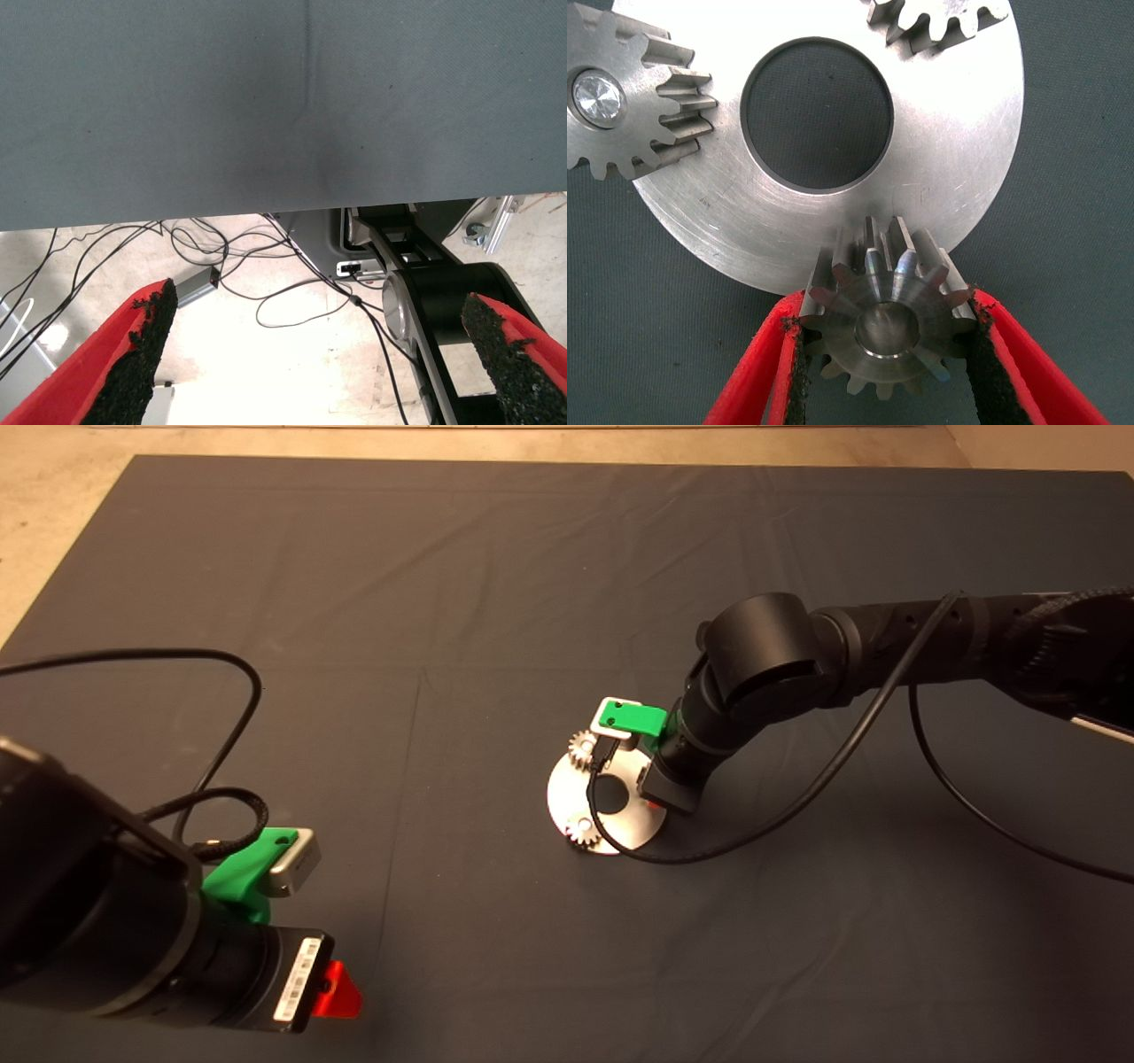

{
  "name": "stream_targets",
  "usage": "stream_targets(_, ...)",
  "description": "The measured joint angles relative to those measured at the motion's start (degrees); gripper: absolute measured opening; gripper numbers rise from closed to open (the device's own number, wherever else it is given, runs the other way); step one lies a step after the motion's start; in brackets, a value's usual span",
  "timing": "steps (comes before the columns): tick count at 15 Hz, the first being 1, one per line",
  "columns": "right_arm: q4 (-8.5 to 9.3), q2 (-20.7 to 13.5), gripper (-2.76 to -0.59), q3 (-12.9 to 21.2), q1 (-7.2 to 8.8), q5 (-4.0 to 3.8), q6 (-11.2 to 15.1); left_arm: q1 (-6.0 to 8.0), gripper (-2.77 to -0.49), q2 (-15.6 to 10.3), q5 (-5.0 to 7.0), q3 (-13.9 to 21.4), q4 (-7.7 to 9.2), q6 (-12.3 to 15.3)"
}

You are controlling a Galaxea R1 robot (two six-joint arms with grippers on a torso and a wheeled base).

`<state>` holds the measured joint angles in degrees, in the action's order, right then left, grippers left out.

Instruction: Install three planetary gears onto the carrier pins

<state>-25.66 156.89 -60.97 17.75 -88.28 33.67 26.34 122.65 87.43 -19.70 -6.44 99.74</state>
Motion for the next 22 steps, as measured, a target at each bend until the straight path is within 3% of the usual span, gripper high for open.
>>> stream_targets(7,0.17,-0.05,-2.31,-0.39,0.02,0.11,0.0,0.0,-0.95,0.23,0.0,0.0,0.02,0.0)
stream_targets(14,0.25,-2.18,-2.31,0.24,0.13,2.32,0.0,0.0,-0.95,0.23,0.0,0.0,0.02,-0.02)
stream_targets(22,0.01,-3.23,-2.31,1.02,0.2,2.59,0.04,-0.17,-0.95,0.26,0.02,0.0,0.02,0.0)
